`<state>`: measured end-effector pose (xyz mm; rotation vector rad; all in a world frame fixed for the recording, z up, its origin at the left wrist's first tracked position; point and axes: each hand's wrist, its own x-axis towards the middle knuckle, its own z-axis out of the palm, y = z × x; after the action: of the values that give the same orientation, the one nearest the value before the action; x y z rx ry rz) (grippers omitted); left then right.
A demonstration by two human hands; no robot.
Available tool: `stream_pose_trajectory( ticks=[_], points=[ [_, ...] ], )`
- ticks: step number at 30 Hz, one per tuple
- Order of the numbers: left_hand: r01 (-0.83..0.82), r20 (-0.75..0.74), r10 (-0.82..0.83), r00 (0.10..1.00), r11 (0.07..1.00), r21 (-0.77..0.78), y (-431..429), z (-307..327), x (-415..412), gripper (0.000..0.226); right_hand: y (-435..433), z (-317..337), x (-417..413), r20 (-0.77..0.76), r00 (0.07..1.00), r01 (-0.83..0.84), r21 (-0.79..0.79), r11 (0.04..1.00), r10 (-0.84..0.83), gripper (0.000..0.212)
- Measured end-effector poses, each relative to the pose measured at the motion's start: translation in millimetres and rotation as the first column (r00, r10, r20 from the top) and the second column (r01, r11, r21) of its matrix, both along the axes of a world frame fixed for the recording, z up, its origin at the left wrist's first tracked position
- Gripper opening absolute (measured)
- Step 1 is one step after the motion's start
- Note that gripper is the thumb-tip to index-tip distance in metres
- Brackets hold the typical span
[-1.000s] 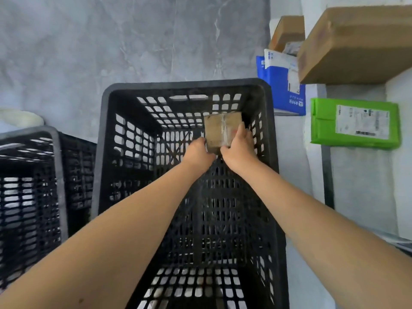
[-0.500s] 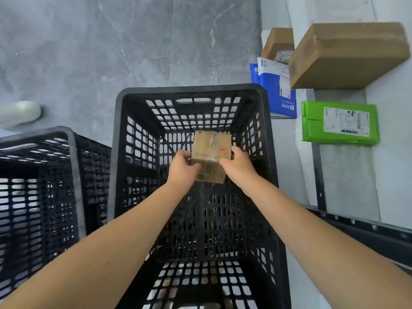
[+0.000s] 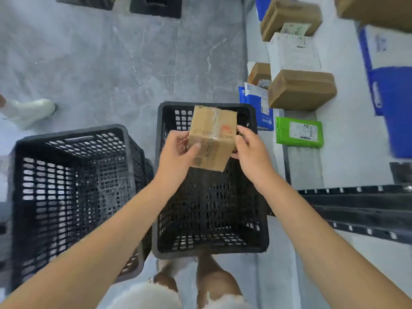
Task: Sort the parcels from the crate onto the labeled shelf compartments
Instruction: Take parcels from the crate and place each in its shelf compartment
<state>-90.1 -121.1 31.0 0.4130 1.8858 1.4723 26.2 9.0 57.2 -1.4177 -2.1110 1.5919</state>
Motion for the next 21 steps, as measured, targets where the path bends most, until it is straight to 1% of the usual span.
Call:
stream_pose_trajectory(
  ticks=[3,5,8,10,12,14,17,18,19,21],
  points=[
    [0.055,-0.045,-0.052,0.998,0.996,0.068,-19,65,-10,0.019,-13,67,1,-0.059,0.998,0.018,0.104,0.994,-0.012,0.039],
    [0.082,-0.073,-0.074,0.995,0.989,0.123,-31,110,-13,0.016,-28,114,6,-0.14,0.987,0.097,0.095,0.991,-0.083,0.037],
    [0.084,-0.127,-0.061,0.99,0.978,0.19,-52,168,-7,0.013,-60,171,14,-0.263,0.949,0.204,0.102,0.974,-0.171,0.026],
    [0.068,-0.141,-0.033,0.99,0.965,0.252,-62,195,0,0.013,-74,197,23,-0.328,0.93,0.217,0.129,0.968,-0.164,0.019],
    [0.046,-0.127,-0.005,0.992,0.946,0.322,-70,219,9,0.019,-81,219,33,-0.384,0.915,0.202,0.16,0.966,-0.128,0.017],
    [0.063,-0.136,-0.014,0.991,0.93,0.363,-70,242,15,0.024,-81,238,42,-0.42,0.898,0.218,0.173,0.96,-0.128,0.025],
    [0.138,-0.194,-0.066,0.979,0.913,0.383,-64,277,19,0.028,-76,269,51,-0.439,0.886,0.24,0.155,0.958,-0.151,0.061],
    [0.169,-0.225,-0.084,0.971,0.906,0.387,-61,287,20,0.031,-73,278,54,-0.443,0.883,0.238,0.132,0.962,-0.158,0.065],
    [0.192,-0.253,-0.095,0.963,0.899,0.393,-59,295,20,0.034,-71,287,57,-0.449,0.88,0.231,0.119,0.966,-0.155,0.062],
    [0.209,-0.296,-0.087,0.951,0.887,0.412,-57,309,19,0.038,-68,301,61,-0.471,0.871,0.215,0.119,0.969,-0.136,0.046]
  ],
)
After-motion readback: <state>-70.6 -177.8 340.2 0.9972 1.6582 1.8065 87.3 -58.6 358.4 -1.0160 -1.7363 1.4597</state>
